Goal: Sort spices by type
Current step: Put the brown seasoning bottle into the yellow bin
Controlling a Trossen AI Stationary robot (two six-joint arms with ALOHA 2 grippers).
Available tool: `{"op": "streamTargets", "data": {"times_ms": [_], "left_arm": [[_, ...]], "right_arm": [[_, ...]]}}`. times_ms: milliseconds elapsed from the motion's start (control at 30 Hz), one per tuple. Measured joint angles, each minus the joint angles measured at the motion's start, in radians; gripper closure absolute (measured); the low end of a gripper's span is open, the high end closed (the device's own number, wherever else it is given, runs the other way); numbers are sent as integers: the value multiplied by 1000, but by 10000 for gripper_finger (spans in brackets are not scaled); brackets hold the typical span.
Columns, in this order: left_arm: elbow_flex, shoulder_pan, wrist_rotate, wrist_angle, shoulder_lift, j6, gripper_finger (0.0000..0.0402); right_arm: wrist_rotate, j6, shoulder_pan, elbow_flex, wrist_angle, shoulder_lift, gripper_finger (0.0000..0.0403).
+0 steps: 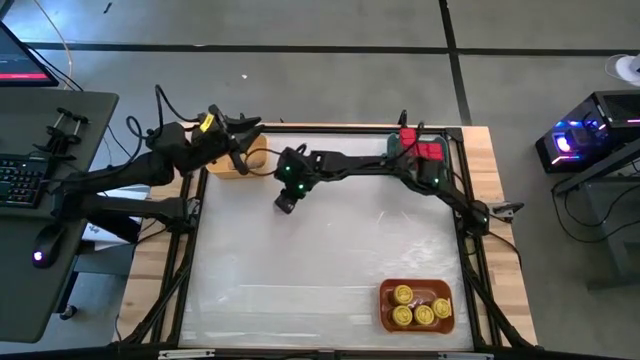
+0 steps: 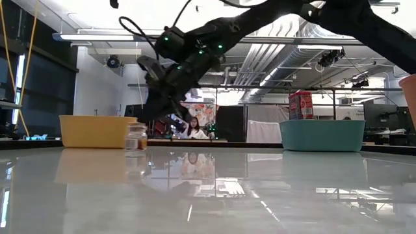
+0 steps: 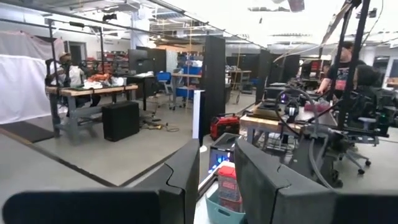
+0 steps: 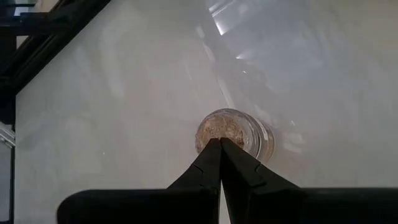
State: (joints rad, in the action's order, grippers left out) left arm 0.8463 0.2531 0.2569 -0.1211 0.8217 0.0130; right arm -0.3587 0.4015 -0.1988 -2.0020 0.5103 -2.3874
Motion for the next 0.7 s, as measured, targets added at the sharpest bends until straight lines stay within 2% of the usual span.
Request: {"op": "streamTargets", "data": {"times_ms": [167,300,433,533,700], "left_arm": [[0,-1,7,7,-8,4,314],[0,-1,8,6,-14,42,314],[3,-1,8,32,-22,46,314],[55,-11,18,221,-8,63,313],[192,-35,22,517,81,67,292]], "right_arm": [[8,-27,-3,-38,3,1,403],[12,-96,-40,-74,31,50,403],[40,-200,-102,-79,162,107,403],[114,-281,-157,-77,318,140,403],[162,-385,-252,-77,510,209,403]]}}
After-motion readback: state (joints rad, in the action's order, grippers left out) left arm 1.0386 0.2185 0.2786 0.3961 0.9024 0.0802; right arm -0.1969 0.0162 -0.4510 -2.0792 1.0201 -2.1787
